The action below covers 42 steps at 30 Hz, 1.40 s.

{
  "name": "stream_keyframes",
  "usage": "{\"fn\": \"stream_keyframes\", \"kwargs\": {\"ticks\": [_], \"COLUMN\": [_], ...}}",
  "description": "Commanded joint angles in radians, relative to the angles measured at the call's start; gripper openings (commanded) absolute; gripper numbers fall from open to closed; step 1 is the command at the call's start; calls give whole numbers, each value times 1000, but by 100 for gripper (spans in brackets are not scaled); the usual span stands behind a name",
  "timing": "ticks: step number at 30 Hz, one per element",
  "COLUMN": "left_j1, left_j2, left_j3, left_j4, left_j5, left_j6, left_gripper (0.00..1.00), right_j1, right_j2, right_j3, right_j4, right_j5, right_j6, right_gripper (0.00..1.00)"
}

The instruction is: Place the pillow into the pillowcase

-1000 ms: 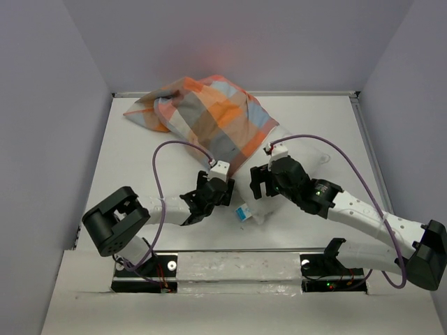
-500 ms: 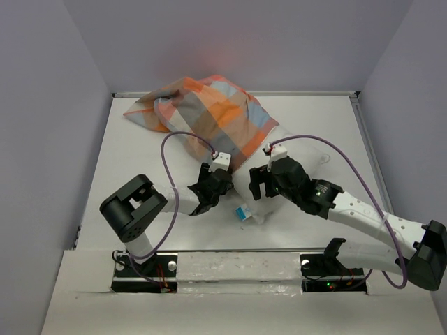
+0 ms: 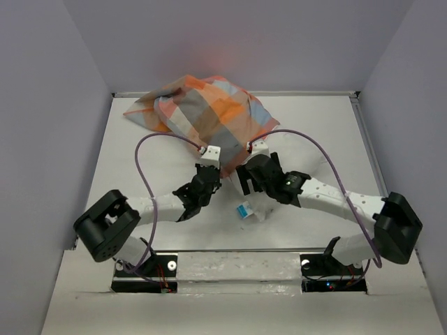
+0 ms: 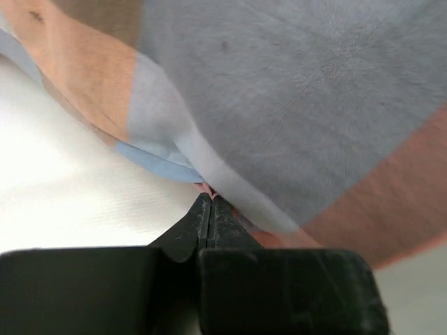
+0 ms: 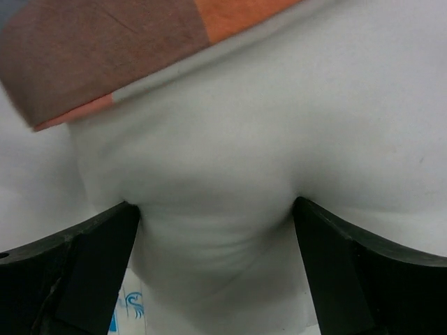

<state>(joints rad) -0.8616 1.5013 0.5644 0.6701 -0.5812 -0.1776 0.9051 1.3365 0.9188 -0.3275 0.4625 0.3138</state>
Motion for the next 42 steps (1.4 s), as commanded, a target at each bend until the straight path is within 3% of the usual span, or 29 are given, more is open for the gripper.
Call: {"fn": "stream_keyframes", "kwargs": {"ticks": [1,3,4,5,10,12,15,18,19,20,22,24,25,28,33,34,37,39,42], "left_j1": [6,6,6,6,3,-25,-95,-189,-217,-220,-217,-194,-188,-185,-206,-212,-231,-232,-231], "left_j2": [-193,-239,-249,-278,-380,-418,-443,-460,-460,-469,-478,-506,-524,-610,-673,-673,-639,-574,-445], "left_j3": [-58,-81,-89,-106,-80,7,158,261,276,288,287,293,298,342,506,537,681,807,977], "left_j4": [103,94,79,74,30,-19,-81,-93,-72,-25,-12,-20,-64,-142,-274,-314,-397,-456,-600], "left_j5": [92,135,145,191,366,426,457,568,596,662,664,640,562,442,338,319,268,255,128], "left_j6": [-88,-108,-132,-147,-214,-214,-194,-224,-236,-268,-289,-293,-278,-244,-185,-171,-114,-73,5], "left_gripper": [0,0,0,0,0,0,0,0,0,0,0,0,0,0,0,0,0,0,0], "right_j1": [8,8,8,8,8,8,8,8,8,8,8,29,41,147,394,434,434,434,423], "right_j2": [163,202,208,188,-49,-168,-224,-153,-37,24,93,69,40,-95,-223,-229,-240,-276,-358], "right_j3": [89,117,123,120,46,13,5,34,101,133,138,28,-3,-35,76,139,241,239,207], "right_j4": [62,117,137,186,467,609,729,774,750,689,680,764,775,697,454,424,338,337,358], "right_j5": [153,114,114,108,8,13,54,120,167,177,125,48,24,-37,-96,-195,-370,-400,-465], "right_j6": [22,25,40,63,80,93,120,130,130,151,200,246,242,174,111,117,169,229,346], "right_gripper": [94,65,16,0,0,0,0,0,0,0,0,0,0,0,0,0,0,0,0]}}
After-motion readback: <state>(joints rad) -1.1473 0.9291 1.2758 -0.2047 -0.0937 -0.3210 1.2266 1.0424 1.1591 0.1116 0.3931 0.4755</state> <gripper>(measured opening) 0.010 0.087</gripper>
